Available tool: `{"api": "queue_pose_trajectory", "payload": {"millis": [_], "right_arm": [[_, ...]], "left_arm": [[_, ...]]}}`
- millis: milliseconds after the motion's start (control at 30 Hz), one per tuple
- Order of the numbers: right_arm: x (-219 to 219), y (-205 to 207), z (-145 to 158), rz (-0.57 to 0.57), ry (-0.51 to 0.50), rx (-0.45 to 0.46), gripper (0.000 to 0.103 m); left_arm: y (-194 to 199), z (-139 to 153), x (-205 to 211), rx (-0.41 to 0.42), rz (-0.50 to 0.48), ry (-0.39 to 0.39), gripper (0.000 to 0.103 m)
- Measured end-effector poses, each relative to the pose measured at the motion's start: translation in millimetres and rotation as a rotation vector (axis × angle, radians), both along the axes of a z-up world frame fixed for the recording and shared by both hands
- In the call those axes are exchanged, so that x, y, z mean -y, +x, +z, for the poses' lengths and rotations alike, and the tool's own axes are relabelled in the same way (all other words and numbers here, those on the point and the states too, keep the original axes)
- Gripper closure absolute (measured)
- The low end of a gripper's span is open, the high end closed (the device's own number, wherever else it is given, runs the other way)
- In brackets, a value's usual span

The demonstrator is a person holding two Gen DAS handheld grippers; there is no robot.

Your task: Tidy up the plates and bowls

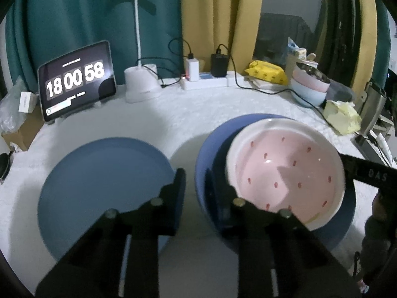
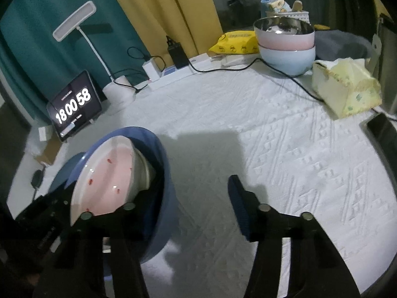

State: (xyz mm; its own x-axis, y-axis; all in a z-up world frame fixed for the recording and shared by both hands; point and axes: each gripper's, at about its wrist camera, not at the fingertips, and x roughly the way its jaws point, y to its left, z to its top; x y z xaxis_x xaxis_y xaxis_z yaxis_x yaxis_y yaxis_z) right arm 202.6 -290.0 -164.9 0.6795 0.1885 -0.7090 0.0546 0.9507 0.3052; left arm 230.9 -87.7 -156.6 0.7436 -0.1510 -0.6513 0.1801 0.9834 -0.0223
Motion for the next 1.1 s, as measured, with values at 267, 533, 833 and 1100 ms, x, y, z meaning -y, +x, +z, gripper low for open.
{"api": "queue_pose_trajectory", "payload": {"millis": [267, 533, 833, 1100], "right_arm": [[-22, -3, 8, 0.045, -0.027, 0.041, 0.093], [-24, -4, 9, 0.038, -0.025, 0.042, 0.093], [-22, -8, 11, 0.031, 0.004, 0.048, 0.093], [-22, -12, 17, 0.013, 0.018, 0.053, 0.093]], "left_arm": [[0, 1, -1, -0.009, -0.015, -0.035, 0.092], [0, 3, -3, -0.021, -0.017, -0.083, 0.092], [-2, 3, -5, -0.025, -0.025, -0.097, 0.092], [-4, 6, -6, -0.022, -0.033, -0.124, 0.092]]}}
